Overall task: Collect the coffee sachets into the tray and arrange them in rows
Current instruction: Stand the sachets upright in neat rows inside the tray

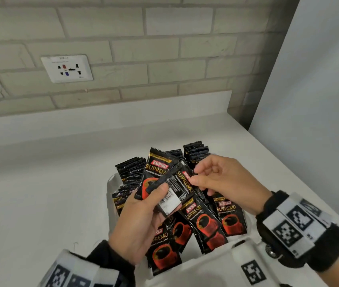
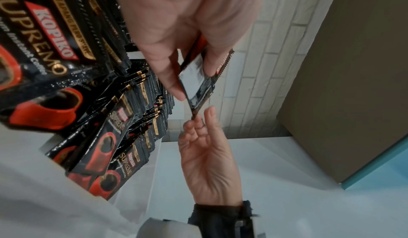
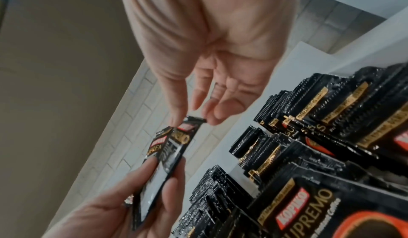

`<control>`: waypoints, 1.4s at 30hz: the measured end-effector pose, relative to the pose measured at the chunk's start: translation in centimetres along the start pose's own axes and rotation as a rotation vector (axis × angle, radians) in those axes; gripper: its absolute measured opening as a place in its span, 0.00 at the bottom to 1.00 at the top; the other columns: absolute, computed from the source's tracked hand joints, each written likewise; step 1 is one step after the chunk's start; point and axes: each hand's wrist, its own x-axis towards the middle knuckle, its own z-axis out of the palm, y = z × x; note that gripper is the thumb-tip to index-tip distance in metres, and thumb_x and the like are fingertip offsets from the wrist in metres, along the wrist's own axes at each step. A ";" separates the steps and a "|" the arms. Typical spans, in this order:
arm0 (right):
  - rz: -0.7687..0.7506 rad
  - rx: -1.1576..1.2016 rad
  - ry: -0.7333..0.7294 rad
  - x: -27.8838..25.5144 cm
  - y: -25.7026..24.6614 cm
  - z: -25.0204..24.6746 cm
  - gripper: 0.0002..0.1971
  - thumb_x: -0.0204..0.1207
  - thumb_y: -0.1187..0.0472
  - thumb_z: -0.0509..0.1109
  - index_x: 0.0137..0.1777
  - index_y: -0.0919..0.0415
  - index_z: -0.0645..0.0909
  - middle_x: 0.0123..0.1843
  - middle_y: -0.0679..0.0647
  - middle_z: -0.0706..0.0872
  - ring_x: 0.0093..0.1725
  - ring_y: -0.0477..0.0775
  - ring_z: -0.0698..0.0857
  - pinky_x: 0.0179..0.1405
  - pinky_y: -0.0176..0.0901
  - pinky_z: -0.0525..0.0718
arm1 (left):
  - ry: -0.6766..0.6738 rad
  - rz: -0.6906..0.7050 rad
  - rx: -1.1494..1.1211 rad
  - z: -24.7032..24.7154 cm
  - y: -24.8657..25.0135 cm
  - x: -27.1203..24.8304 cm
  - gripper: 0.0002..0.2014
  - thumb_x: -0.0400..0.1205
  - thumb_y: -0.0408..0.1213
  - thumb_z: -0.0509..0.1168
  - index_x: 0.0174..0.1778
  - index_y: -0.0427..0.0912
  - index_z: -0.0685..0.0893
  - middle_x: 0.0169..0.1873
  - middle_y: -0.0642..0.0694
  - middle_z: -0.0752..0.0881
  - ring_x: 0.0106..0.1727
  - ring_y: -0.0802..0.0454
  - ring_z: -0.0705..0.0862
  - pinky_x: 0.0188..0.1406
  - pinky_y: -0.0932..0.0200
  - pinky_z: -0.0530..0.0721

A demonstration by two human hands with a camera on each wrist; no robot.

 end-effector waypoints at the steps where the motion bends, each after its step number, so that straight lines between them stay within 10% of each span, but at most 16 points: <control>1: -0.005 -0.017 0.024 -0.1 0.1 0.0 0.11 0.67 0.56 0.76 0.46 0.51 0.79 0.42 0.49 0.84 0.36 0.43 0.82 0.37 0.37 0.84 | 0.000 -0.002 0.003 -0.1 0.0 -0.1 0.15 0.67 0.30 0.67 0.50 0.34 0.83 0.44 0.37 0.91 0.39 0.47 0.90 0.37 0.53 0.90; 10: -0.106 -0.053 -0.073 -0.5 -1.3 -2.1 0.06 0.69 0.65 0.75 0.38 0.56 0.80 0.23 0.39 0.83 0.18 0.35 0.76 0.19 0.26 0.73 | 0.002 -0.066 -0.040 0.1 0.3 -0.8 0.18 0.71 0.42 0.65 0.52 0.35 0.83 0.41 0.36 0.91 0.36 0.47 0.90 0.36 0.52 0.89; 18: -0.542 0.153 -0.294 -0.6 -4.5 -4.6 0.04 0.61 0.67 0.76 0.34 0.57 0.86 0.38 0.49 0.90 0.41 0.45 0.88 0.43 0.30 0.83 | -0.088 -0.226 0.095 0.2 1.2 -1.0 0.18 0.69 0.47 0.64 0.42 0.34 0.85 0.24 0.39 0.85 0.21 0.47 0.83 0.19 0.57 0.86; 24: -0.594 -0.271 -0.289 0.5 -4.1 -3.4 0.17 0.62 0.73 0.62 0.38 0.53 0.86 0.47 0.42 0.87 0.49 0.36 0.84 0.49 0.23 0.75 | -0.309 -0.177 0.063 0.7 2.3 -1.4 0.29 0.65 0.63 0.65 0.36 0.38 0.92 0.31 0.32 0.85 0.20 0.48 0.81 0.17 0.57 0.86; 27: -0.653 -0.361 -0.251 0.5 -3.7 -3.2 0.15 0.67 0.71 0.65 0.40 0.52 0.88 0.53 0.39 0.83 0.55 0.35 0.81 0.53 0.23 0.75 | -0.312 -0.107 0.213 0.8 1.9 -1.9 0.18 0.61 0.47 0.79 0.36 0.35 0.90 0.28 0.38 0.85 0.21 0.52 0.82 0.18 0.61 0.84; 33: -0.296 0.058 -0.300 -0.3 -4.7 -5.2 0.20 0.71 0.64 0.72 0.58 0.42 0.75 0.60 0.47 0.84 0.53 0.44 0.86 0.53 0.37 0.85 | -0.229 0.086 0.372 1.9 1.3 -1.7 0.11 0.64 0.40 0.69 0.38 0.38 0.84 0.23 0.43 0.83 0.21 0.55 0.80 0.23 0.65 0.81; 37: -0.278 -0.118 -0.377 -0.8 -5.1 -4.2 0.24 0.67 0.69 0.74 0.58 0.45 0.75 0.54 0.53 0.86 0.47 0.54 0.88 0.45 0.47 0.89 | -0.242 0.229 0.529 2.8 1.1 -1.4 0.14 0.64 0.44 0.70 0.43 0.43 0.84 0.27 0.45 0.84 0.28 0.54 0.83 0.32 0.65 0.85; 42: -0.216 -0.335 -0.263 0.3 -4.2 -6.6 0.18 0.69 0.75 0.72 0.47 0.49 0.78 0.45 0.49 0.86 0.37 0.43 0.85 0.36 0.42 0.86 | -0.220 0.279 0.820 1.4 1.1 -0.7 0.31 0.62 0.61 0.72 0.61 0.62 0.71 0.49 0.62 0.85 0.49 0.64 0.85 0.48 0.65 0.81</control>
